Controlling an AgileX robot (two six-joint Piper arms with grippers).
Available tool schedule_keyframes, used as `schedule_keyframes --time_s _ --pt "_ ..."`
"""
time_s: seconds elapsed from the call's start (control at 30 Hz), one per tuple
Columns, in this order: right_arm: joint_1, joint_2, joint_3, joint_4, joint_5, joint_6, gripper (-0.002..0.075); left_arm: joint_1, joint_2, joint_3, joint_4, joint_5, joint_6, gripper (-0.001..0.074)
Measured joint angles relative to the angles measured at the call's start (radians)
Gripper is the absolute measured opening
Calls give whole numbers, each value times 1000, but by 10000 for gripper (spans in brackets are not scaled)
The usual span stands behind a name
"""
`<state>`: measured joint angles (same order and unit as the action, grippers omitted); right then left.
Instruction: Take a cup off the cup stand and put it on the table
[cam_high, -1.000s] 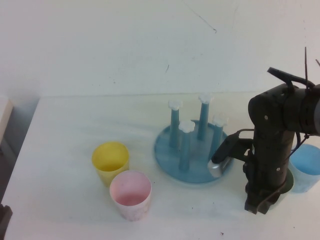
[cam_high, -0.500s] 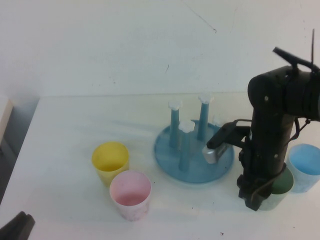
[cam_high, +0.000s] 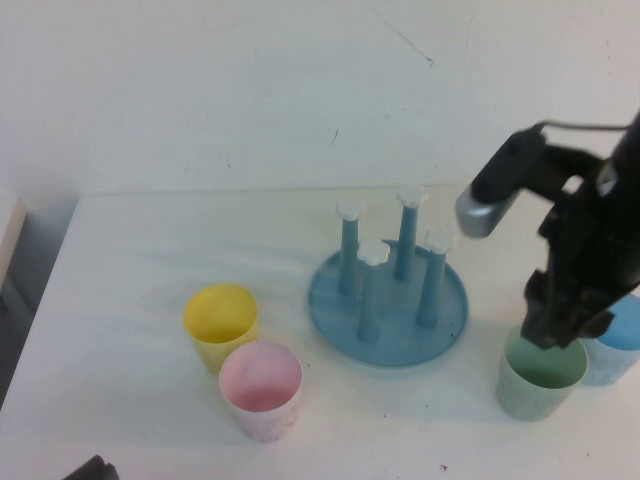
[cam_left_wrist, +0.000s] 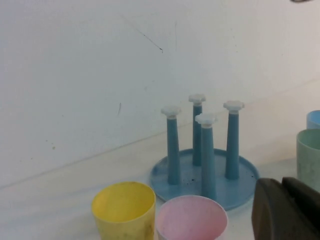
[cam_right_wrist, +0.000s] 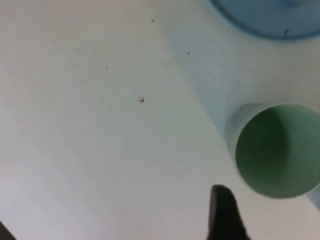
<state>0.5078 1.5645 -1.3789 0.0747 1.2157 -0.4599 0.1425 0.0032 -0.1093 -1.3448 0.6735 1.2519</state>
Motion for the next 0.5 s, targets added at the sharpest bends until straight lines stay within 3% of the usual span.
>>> schedule_keyframes --time_s 0.23,0.5 --pt "0 -208 2 92 -25 -43 280 -2 0 0 0 28 0 -2" --pt "0 -400 139 305 -214 -224 114 -19 0 38 4 -38 2 -2"
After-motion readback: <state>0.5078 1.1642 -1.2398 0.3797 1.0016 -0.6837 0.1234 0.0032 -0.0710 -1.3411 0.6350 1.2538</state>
